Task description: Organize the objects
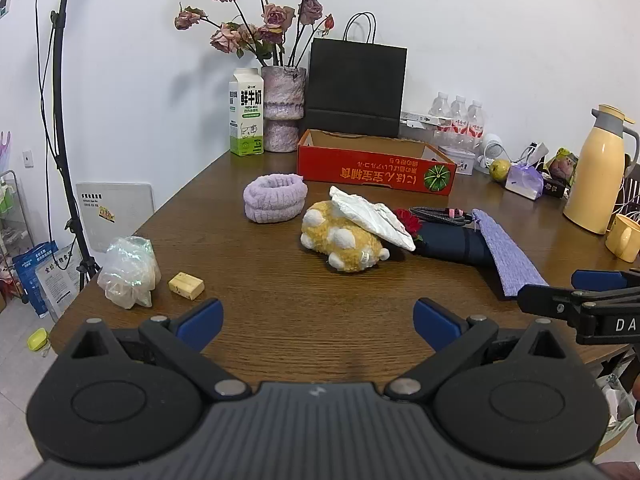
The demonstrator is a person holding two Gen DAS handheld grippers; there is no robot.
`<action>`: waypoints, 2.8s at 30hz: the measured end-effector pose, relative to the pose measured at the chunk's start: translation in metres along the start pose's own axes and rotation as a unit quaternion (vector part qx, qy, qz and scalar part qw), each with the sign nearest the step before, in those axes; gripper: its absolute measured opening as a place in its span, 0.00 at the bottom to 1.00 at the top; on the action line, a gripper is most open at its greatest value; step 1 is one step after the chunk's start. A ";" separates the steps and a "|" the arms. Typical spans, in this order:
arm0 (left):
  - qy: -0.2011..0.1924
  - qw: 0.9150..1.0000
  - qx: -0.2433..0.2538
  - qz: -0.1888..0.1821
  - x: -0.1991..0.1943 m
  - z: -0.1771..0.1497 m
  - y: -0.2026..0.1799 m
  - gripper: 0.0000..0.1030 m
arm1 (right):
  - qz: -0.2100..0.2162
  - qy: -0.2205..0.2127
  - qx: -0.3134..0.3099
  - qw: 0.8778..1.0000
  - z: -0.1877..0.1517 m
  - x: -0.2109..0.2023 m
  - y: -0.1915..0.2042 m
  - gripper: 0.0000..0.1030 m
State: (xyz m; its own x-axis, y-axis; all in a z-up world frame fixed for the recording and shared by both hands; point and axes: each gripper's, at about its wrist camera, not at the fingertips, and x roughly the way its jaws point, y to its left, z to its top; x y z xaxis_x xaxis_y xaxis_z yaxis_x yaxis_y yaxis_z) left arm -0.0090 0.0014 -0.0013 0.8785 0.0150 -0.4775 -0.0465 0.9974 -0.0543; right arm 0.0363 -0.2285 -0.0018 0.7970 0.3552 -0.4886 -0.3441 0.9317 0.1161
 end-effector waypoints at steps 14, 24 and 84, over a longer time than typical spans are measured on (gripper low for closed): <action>0.005 1.000 0.000 -0.002 0.000 -0.001 -0.001 1.00 | -0.001 -0.001 0.000 1.000 0.000 -0.001 -0.002 1.00; 0.005 1.000 0.000 -0.002 -0.001 -0.002 -0.003 1.00 | -0.002 -0.002 0.000 1.000 -0.001 -0.001 -0.003 1.00; 0.005 1.000 -0.009 0.014 0.000 -0.003 0.009 1.00 | -0.011 -0.011 -0.007 1.000 -0.001 -0.004 -0.002 1.00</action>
State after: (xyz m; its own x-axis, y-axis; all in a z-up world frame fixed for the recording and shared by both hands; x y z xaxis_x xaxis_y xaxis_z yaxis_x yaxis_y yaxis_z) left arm -0.0105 0.0100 -0.0046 0.8716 0.0429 -0.4884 -0.0803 0.9952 -0.0558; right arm 0.0336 -0.2313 -0.0007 0.8156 0.3364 -0.4708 -0.3330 0.9383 0.0936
